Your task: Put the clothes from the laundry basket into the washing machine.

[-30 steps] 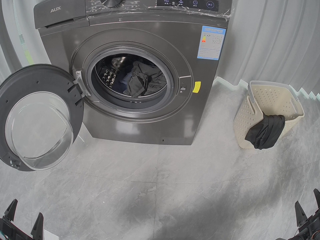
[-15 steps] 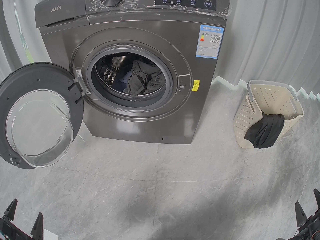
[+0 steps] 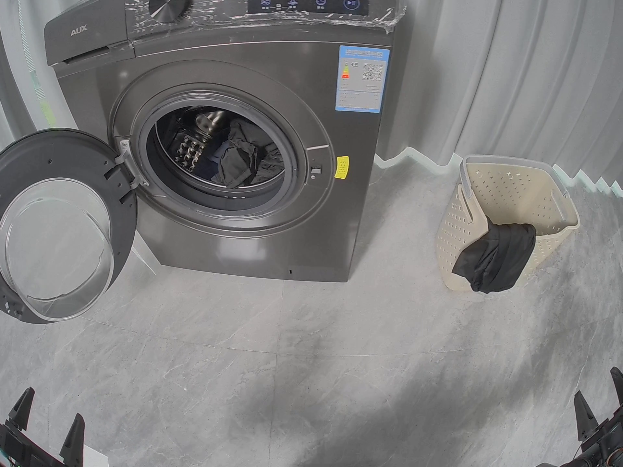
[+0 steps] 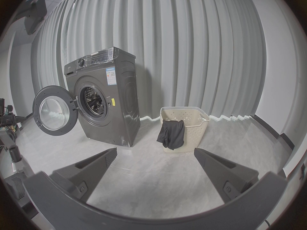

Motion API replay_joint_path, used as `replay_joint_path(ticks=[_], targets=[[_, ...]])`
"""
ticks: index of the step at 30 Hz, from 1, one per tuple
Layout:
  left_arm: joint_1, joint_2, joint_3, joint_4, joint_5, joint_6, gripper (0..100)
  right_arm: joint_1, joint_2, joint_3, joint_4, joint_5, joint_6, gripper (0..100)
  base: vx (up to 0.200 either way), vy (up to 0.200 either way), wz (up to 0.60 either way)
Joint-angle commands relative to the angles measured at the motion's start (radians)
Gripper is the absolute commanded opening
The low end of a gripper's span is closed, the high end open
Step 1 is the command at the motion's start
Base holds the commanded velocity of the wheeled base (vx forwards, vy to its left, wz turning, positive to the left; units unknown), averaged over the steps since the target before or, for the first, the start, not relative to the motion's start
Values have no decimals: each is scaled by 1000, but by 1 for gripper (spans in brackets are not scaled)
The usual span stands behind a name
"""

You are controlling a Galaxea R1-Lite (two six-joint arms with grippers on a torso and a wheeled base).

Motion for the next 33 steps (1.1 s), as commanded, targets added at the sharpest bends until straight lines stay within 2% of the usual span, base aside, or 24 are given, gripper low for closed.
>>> replay_joint_path(ticks=[1, 5, 9, 14, 26, 33], targets=[[0, -13, 16, 0, 2, -4, 100, 0, -8, 13, 0, 1, 0, 100, 0, 0, 0], [0, -13, 16, 0, 7, -20, 100, 0, -8, 15, 0, 1, -1, 100, 0, 0, 0], [0, -13, 16, 0, -1, -10, 100, 0, -8, 15, 0, 1, -1, 100, 200, 0, 0], [0, -13, 16, 0, 0, -13, 100, 0, -8, 15, 0, 1, -1, 100, 200, 0, 0], [0, -13, 16, 0, -1, -12, 100, 0, -8, 15, 0, 1, 0, 100, 0, 0, 0], [0, -13, 16, 0, 0, -15, 100, 0, -8, 13, 0, 1, 0, 100, 0, -200, 0]])
